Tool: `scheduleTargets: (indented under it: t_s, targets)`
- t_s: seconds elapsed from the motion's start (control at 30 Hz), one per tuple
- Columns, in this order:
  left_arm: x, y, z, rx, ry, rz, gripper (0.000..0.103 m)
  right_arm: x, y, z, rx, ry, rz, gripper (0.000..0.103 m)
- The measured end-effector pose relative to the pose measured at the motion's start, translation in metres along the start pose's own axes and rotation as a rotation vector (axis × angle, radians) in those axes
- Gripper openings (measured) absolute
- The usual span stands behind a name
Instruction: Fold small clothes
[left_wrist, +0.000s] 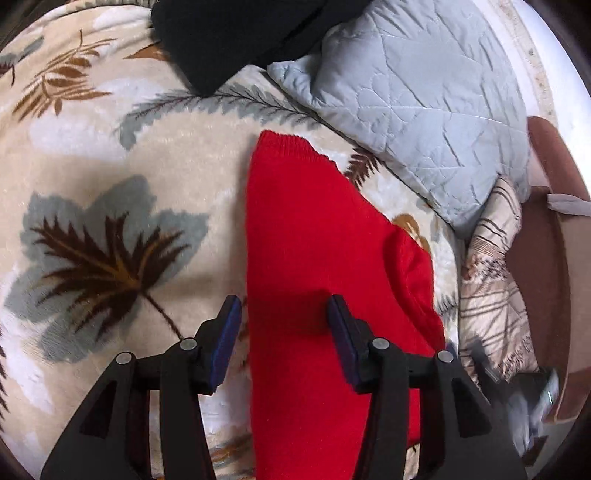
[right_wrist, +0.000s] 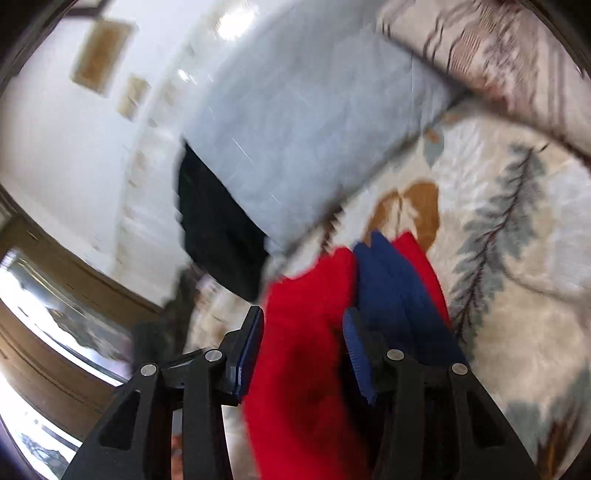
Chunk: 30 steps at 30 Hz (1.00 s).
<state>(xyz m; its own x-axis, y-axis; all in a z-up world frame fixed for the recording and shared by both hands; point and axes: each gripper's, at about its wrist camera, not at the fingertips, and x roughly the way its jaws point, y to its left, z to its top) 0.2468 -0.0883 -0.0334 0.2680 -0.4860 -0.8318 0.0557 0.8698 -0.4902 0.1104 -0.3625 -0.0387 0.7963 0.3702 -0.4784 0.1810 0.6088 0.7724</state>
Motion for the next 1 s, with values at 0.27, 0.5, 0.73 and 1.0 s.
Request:
scheduleTargets:
  t_s: [0.27, 0.5, 0.73, 1.0]
  targets:
    - [0.001, -0.005, -0.009, 0.012, -0.044, -0.056, 0.049, 0.048, -0.005, -0.008, -0.106, 0.064, -0.029, 0.016]
    - [0.006, -0.016, -0.018, 0.049, -0.063, -0.049, 0.058, 0.016, 0.01, 0.008, -0.204, -0.106, -0.079, 0.013]
    - [0.022, -0.018, -0.024, 0.053, -0.069, 0.048, 0.077, 0.035, -0.033, 0.009, -0.086, -0.028, -0.16, 0.017]
    - [-0.012, -0.023, -0.045, 0.088, -0.135, 0.125, 0.076, 0.009, -0.028, 0.005, -0.037, 0.071, 0.001, 0.041]
